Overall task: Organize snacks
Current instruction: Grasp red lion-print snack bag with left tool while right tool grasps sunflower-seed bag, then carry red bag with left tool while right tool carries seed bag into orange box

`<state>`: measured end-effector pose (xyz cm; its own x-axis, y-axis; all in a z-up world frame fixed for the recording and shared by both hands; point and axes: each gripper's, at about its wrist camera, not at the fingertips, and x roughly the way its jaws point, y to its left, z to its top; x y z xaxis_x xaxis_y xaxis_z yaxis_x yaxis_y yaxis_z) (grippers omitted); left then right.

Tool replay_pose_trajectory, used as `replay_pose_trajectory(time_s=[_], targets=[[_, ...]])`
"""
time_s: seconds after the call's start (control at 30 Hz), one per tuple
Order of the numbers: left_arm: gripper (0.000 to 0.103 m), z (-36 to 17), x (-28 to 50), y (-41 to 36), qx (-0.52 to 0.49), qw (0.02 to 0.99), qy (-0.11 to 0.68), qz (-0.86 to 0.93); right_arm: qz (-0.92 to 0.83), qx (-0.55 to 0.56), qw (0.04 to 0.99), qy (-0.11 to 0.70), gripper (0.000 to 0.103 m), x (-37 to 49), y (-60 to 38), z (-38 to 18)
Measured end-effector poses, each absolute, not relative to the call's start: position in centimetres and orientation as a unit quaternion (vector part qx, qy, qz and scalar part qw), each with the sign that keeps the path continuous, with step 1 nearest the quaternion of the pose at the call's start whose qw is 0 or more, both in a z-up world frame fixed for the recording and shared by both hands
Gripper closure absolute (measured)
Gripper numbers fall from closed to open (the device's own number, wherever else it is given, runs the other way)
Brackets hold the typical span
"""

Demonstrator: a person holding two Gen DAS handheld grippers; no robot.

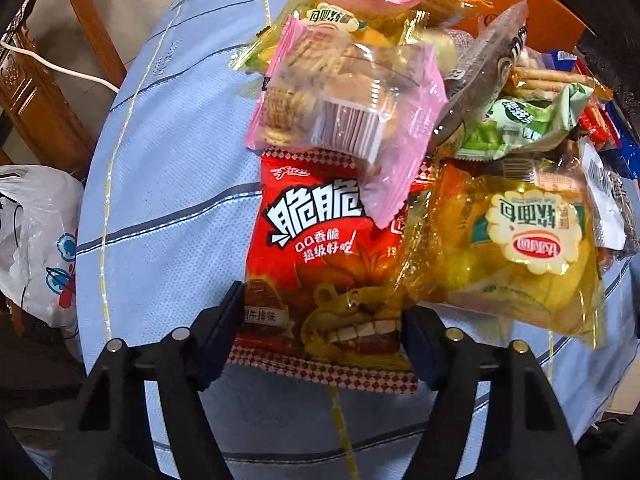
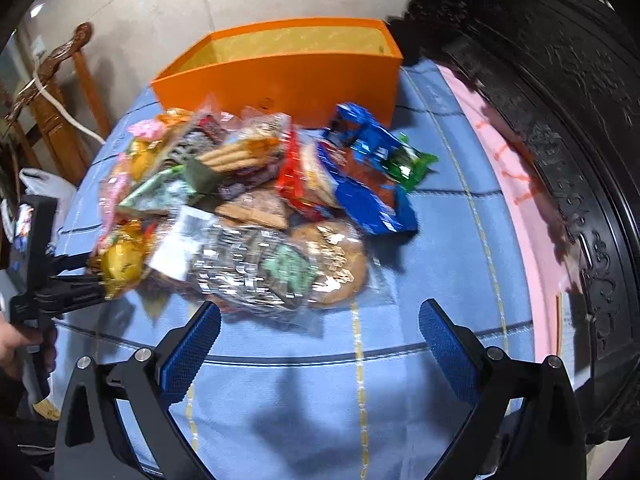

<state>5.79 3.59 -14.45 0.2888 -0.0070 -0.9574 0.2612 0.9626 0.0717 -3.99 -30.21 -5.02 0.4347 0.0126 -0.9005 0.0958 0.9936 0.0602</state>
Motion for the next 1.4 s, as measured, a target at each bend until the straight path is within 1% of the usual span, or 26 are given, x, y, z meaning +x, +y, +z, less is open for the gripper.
replay_pose_trajectory(time_s=[0.07, 0.17, 0.2, 0.33, 0.43, 0.5, 0.6, 0.73, 0.77, 0.8, 0.83, 0.9, 0.97, 1.17, 1.4], targets=[[0.034, -13.9, 5.4, 3.8, 0.097, 0.797, 0.589, -0.087, -0.032, 0.071, 0.839, 0.538, 0.004, -3.9, -31.5, -5.5], [0.034, -12.0, 4.6, 4.7, 0.051, 0.801, 0.588, -0.097, -0.023, 0.103, 0.834, 0.542, 0.004, -3.7, -32.3, -6.0], [0.034, -11.4, 4.3, 4.8, 0.044, 0.803, 0.586, -0.102, -0.013, 0.099, 0.834, 0.543, 0.004, -3.5, -31.9, -6.1], [0.034, -9.5, 4.4, 5.4, 0.025, 0.810, 0.576, -0.111, 0.065, -0.005, 0.843, 0.534, 0.004, -2.1, -27.3, -6.0], [0.034, -8.5, 4.2, 5.4, 0.027, 0.815, 0.568, -0.112, 0.123, -0.142, 0.834, 0.519, 0.004, -1.0, -22.9, -6.7], [0.034, -8.1, 3.9, 5.6, 0.019, 0.816, 0.566, -0.113, 0.147, -0.185, 0.822, 0.518, 0.004, -0.2, -21.6, -7.6], [0.034, -6.9, 3.1, 5.7, 0.021, 0.825, 0.553, -0.116, 0.153, -0.208, 0.806, 0.533, 0.004, 1.6, -21.1, -8.9], [0.034, -5.5, 2.4, 6.0, 0.023, 0.834, 0.539, -0.115, 0.168, -0.178, 0.790, 0.562, 0.004, 3.6, -21.7, -9.9], [0.034, -5.4, 1.9, 5.9, 0.022, 0.835, 0.538, -0.114, 0.176, -0.169, 0.784, 0.571, 0.010, 3.8, -21.8, -10.2], [0.034, -5.3, 1.9, 6.1, 0.020, 0.836, 0.537, -0.112, 0.187, -0.159, 0.779, 0.577, 0.019, 4.1, -21.9, -10.4], [0.034, -5.2, 1.8, 6.1, 0.020, 0.836, 0.536, -0.112, 0.189, -0.154, 0.776, 0.581, 0.021, 4.2, -22.0, -10.4], [0.034, -5.1, 1.8, 6.2, 0.017, 0.836, 0.536, -0.114, 0.195, -0.158, 0.771, 0.585, 0.027, 4.1, -22.0, -10.4], [0.034, -5.1, 2.0, 6.1, 0.020, 0.836, 0.537, -0.114, 0.200, -0.161, 0.769, 0.585, 0.031, 3.8, -22.2, -10.1], [0.034, -4.9, 2.0, 5.3, 0.022, 0.836, 0.536, -0.119, 0.207, -0.067, 0.794, 0.567, 0.032, 1.5, -25.0, -6.0], [0.033, -2.8, 3.1, 3.5, 0.024, 0.844, 0.515, -0.144, 0.230, 0.020, 0.813, 0.535, 0.032, 0.9, -29.0, -0.8]])
